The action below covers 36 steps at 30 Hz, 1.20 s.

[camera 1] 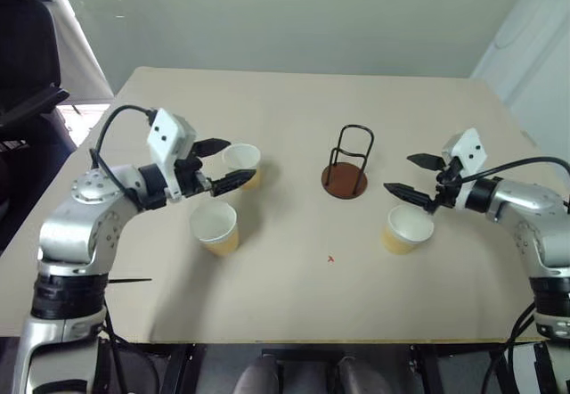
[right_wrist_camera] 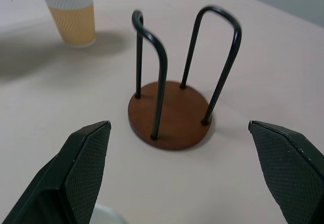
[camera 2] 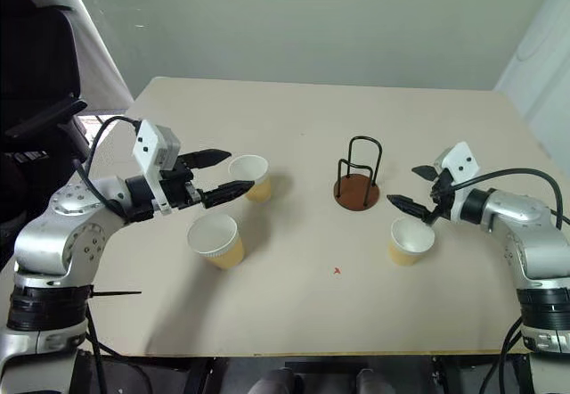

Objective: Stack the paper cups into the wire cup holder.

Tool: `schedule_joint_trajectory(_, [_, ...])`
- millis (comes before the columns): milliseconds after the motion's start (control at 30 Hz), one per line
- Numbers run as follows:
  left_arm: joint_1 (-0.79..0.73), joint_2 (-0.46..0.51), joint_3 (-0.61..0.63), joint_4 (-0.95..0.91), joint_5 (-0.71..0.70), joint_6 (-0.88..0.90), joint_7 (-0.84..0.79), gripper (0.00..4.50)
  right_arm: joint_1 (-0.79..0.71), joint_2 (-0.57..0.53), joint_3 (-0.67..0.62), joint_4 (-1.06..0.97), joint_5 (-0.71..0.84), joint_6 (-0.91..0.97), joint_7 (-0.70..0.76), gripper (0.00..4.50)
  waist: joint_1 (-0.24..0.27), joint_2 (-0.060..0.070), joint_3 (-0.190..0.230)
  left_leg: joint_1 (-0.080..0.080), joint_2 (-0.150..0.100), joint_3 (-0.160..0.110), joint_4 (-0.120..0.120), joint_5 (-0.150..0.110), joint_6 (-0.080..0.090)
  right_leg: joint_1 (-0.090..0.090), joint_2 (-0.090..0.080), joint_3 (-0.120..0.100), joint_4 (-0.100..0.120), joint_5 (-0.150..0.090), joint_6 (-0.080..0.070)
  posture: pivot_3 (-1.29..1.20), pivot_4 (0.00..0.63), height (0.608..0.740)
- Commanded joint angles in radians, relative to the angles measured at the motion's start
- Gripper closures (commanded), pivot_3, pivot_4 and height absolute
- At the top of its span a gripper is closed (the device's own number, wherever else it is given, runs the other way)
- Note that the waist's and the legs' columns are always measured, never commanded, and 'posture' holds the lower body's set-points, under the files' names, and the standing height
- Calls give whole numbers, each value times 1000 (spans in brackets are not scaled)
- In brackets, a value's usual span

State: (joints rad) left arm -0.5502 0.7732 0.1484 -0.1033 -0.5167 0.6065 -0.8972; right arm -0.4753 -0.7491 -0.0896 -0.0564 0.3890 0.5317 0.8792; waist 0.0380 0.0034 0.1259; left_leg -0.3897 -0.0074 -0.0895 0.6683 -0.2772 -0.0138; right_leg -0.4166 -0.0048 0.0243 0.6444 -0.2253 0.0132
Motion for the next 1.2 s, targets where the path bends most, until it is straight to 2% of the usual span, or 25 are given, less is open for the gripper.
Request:
schedule_joint_trajectory(33, [-26,27,-3,10,5,-25,-44,25,4,-24,-40,-54,18,5,2,0,-1,0,0,0,0,0,0,0,0,0,0,0,0,0,0,0,150,740])
schedule_joint_trajectory(400, [-28,30,-11,30,10,-45,-76,25,0,-31,-26,-59,17,18,5,0,-1,0,0,0,0,0,0,0,0,0,0,0,0,0,0,0,150,740])
schedule_joint_trajectory(600, [-27,26,-8,30,11,-51,-71,25,-69,-16,9,14,-12,5,11,0,-4,0,0,1,0,0,0,0,0,0,0,1,0,0,0,0,150,740])
schedule_joint_trajectory(800, [-27,23,-6,27,8,-55,-70,25,-138,-16,70,48,-20,1,78,0,-4,0,0,0,0,0,0,0,0,0,0,1,0,0,0,0,150,740])
schedule_joint_trajectory(1200, [-10,42,11,7,-30,-17,-93,25,-250,73,183,196,-112,-84,113,0,-5,0,0,0,0,0,0,0,0,-1,0,1,0,0,0,0,150,740])
